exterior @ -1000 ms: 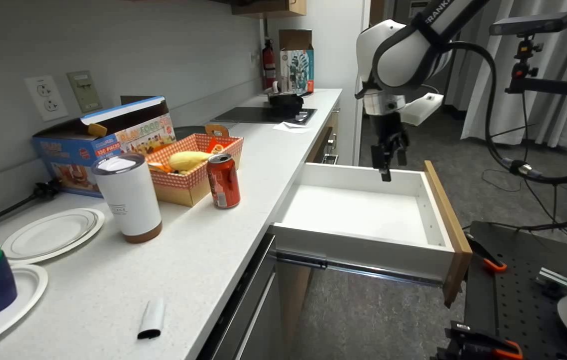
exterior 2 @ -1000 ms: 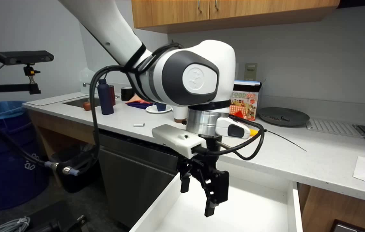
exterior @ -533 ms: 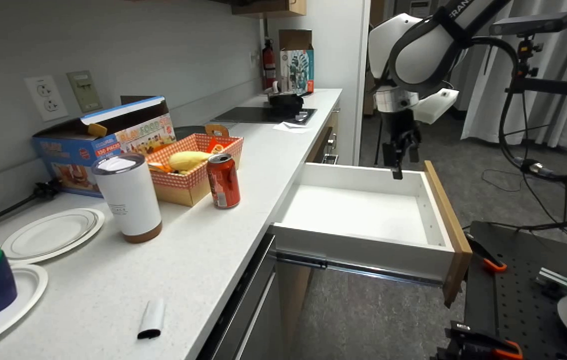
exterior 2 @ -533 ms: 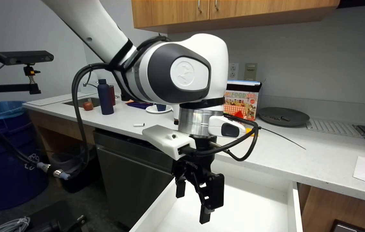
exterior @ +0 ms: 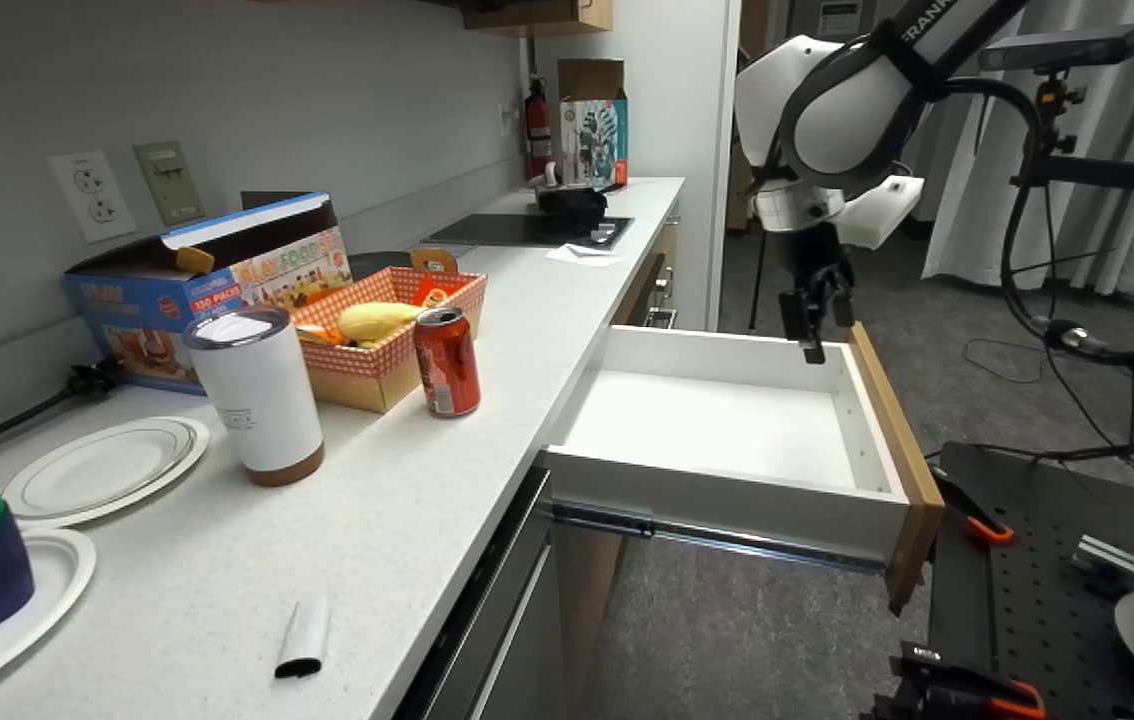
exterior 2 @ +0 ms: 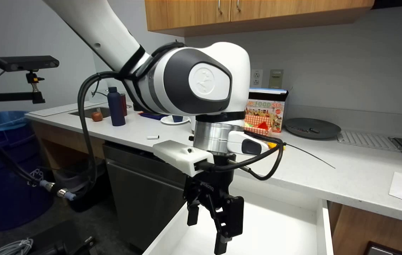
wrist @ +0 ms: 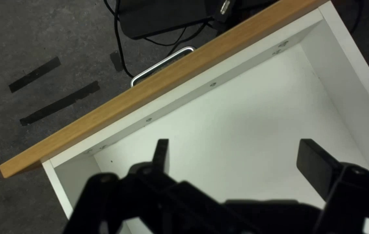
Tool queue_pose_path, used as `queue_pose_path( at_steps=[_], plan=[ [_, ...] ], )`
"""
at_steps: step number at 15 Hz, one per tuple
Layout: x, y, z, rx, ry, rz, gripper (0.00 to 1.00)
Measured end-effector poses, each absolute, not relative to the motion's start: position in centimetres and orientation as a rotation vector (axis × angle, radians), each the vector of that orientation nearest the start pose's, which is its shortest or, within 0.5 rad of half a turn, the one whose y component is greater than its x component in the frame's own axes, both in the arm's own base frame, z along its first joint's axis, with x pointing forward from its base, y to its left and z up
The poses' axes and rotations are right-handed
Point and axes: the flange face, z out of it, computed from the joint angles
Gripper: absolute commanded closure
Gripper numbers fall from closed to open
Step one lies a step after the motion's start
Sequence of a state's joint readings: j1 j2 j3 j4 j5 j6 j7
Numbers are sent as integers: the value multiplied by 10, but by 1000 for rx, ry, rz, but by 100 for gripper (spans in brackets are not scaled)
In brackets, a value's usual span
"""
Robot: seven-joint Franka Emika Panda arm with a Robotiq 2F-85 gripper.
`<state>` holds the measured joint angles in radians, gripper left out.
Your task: Open the drawer, remove all the objects and put them in the box, and then close the drawer
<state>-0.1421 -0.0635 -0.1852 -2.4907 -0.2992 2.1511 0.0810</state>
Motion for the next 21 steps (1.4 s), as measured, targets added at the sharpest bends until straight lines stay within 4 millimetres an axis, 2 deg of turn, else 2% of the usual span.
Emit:
queue_pose_path(
  at_steps=[4, 13, 21],
  plan=[
    [386, -154, 282, -3243, 297, 645, 0],
    [318, -172, 238, -3126, 229, 874, 0],
    [286, -178, 216, -3078, 163, 980, 0]
  ],
)
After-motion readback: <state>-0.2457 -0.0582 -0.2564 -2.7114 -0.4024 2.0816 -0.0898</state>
